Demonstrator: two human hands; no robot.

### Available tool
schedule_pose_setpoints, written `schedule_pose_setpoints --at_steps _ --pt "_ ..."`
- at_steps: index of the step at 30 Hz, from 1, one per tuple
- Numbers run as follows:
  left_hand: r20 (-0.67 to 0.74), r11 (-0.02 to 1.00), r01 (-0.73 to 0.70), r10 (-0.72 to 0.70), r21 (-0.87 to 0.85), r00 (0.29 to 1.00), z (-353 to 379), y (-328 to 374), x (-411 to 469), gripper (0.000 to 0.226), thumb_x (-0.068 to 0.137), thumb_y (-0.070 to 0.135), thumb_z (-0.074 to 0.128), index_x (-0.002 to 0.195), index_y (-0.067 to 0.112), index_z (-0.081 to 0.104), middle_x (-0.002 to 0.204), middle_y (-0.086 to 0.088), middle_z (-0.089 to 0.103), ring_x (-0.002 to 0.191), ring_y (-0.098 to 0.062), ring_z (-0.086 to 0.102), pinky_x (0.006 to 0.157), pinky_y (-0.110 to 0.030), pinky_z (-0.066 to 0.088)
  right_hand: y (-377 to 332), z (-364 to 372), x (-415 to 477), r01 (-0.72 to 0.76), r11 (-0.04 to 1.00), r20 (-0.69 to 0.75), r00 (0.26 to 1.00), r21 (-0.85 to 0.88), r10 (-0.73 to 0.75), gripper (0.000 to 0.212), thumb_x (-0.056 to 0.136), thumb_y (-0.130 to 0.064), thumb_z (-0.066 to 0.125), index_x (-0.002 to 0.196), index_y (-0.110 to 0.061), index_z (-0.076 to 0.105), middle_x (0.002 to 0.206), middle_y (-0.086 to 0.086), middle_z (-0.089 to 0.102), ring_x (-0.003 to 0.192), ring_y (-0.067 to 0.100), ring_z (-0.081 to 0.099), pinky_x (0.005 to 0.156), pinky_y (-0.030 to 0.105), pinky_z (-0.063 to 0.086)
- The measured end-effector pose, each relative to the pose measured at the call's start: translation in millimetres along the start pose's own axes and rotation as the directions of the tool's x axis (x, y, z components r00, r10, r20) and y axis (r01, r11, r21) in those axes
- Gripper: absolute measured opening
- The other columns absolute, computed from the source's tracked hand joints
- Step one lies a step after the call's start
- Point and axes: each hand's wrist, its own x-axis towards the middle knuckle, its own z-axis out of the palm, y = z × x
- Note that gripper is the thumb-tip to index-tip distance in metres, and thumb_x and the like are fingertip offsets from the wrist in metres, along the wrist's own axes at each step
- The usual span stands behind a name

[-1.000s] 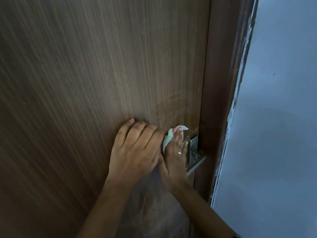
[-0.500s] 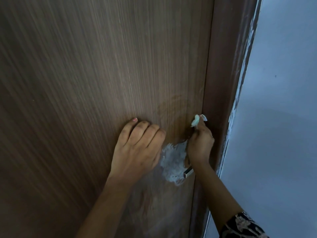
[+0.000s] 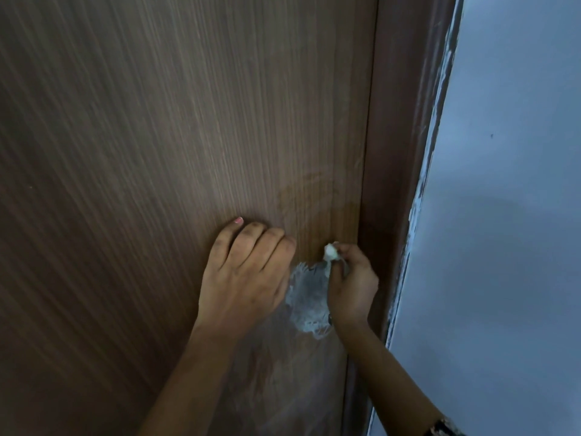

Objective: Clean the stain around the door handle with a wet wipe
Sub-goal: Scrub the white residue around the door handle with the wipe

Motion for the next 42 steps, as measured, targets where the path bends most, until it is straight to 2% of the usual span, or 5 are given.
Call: schedule_pose_setpoints --at_steps 9,27,33,36,42 --pt "0.029 1.0 0.028 -0.027 -0.015 0.999 0 -1 0 0.018 0.091 0.021 0.047 0.103 0.018 0.061 0.101 -0.001 0.067 0.101 -0.021 0.055 0.102 -0.043 0.036 -1 -8 46 0.01 1.0 -0.037 0.999 -0.018 -0.011 0.018 0.09 0.002 0.053 0.1 -0.01 0.062 0.102 0.004 0.068 0.092 0.018 0.064 0.074 0.018 0.046" --pt "0.032 0.999 0.039 -0.039 -0.012 0.999 -4 -3 -6 0.021 0.092 0.021 0.047 0.097 0.016 0.066 0.098 -0.002 0.068 0.099 -0.022 0.055 0.101 -0.043 0.037 5 0 9 -0.005 0.999 0.033 0.999 -0.052 0.007 0.028 0.093 -0.007 0.053 0.119 -0.008 0.061 0.117 0.009 0.065 0.107 0.022 0.062 0.091 0.023 0.045" --pt "0.051 0.998 0.056 -0.055 -0.013 0.997 -9 -4 -14 0.021 0.091 0.023 0.045 0.098 0.016 0.064 0.099 -0.002 0.068 0.099 -0.023 0.055 0.101 -0.043 0.037 -12 16 -74 0.12 0.986 0.497 0.852 0.118 -0.164 0.064 0.092 -0.058 0.028 0.144 -0.046 -0.007 0.159 -0.003 0.011 0.146 0.012 0.012 0.119 0.036 0.017" --pt "0.056 0.999 0.047 -0.046 -0.021 0.997 -10 -2 -16 0.017 0.09 0.023 0.046 0.1 0.017 0.06 0.099 -0.003 0.067 0.1 -0.022 0.054 0.101 -0.043 0.036 6 29 -111 0.379 0.925 0.434 0.835 -0.01 -0.337 0.066 0.097 -0.056 0.016 0.149 -0.026 -0.011 0.158 0.006 0.001 0.146 0.01 -0.007 0.119 0.031 0.002" --pt "0.074 1.0 0.004 -0.004 0.008 0.997 -10 -4 -23 0.019 0.09 0.022 0.047 0.101 0.016 0.061 0.101 -0.003 0.068 0.101 -0.022 0.053 0.102 -0.041 0.036 0 35 -73 0.005 0.996 0.369 0.929 0.091 -0.039 0.087 0.078 -0.081 0.007 0.142 -0.027 -0.014 0.154 -0.009 -0.018 0.144 0.006 -0.019 0.119 0.03 -0.006"
